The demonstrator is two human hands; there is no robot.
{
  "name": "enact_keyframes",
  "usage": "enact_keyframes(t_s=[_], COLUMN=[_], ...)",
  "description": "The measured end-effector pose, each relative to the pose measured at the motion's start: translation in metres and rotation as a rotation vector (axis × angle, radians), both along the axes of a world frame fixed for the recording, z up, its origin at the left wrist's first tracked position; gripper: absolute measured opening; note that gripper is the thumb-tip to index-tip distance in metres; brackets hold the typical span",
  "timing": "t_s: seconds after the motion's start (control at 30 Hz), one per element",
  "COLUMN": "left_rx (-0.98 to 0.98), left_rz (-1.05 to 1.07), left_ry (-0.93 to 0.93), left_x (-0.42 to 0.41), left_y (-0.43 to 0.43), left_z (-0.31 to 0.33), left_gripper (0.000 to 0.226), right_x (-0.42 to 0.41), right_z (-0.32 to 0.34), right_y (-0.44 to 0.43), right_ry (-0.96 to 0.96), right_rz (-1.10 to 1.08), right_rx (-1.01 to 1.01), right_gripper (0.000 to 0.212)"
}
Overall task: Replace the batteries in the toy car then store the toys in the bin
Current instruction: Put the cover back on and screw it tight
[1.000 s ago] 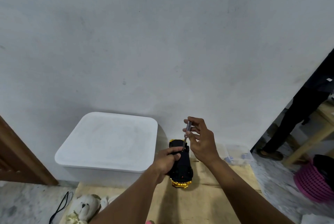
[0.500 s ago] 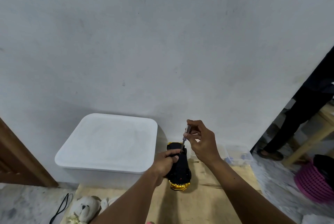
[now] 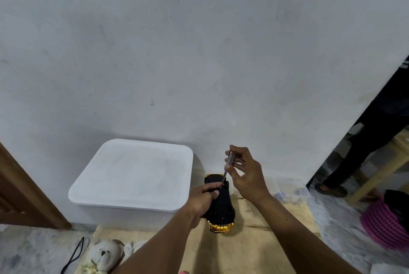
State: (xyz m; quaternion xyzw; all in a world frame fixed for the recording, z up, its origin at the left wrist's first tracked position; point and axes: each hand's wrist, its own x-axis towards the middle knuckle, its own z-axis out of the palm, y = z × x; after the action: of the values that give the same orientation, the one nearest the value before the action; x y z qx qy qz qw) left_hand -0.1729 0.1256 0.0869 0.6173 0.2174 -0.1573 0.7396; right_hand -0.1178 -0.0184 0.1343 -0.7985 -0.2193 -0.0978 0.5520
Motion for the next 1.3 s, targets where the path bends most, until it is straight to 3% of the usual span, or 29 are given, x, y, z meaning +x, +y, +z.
enact_keyframes(t_s=[0.7,0.93,1.03,1.3], left_rx=[-0.016,-0.014,-0.007,-0.012], left_rz=[0.008,0.019,0.024,0.020], left_ry=[-0.016,-0.012,-0.013,-0.013], left_x=[-0.0025,-0.0027,-0.0020,-0.0018], left_y=[-0.0056,-0.0043,-0.0036,-0.0033], left_z=[0.0030,0.0029,0.0031,0.0024], left_gripper=[0.030,0.030,0.030,0.030], right_x=[-0.0056,-0.0050,-0.0060,-0.0049], right_z=[0.0040,0.0045,0.0040,-0.0019], right_y=[0.0061,0.0048,0.0068,0.0025], right_ry=[-0.061,0.040,-0.024,0.032], right_rz=[-0.017,0.018,-0.033,0.043], right_rx=[0.033,0.063,0.053,0.010], right_gripper=[0.048,0.044,0.043,0.060])
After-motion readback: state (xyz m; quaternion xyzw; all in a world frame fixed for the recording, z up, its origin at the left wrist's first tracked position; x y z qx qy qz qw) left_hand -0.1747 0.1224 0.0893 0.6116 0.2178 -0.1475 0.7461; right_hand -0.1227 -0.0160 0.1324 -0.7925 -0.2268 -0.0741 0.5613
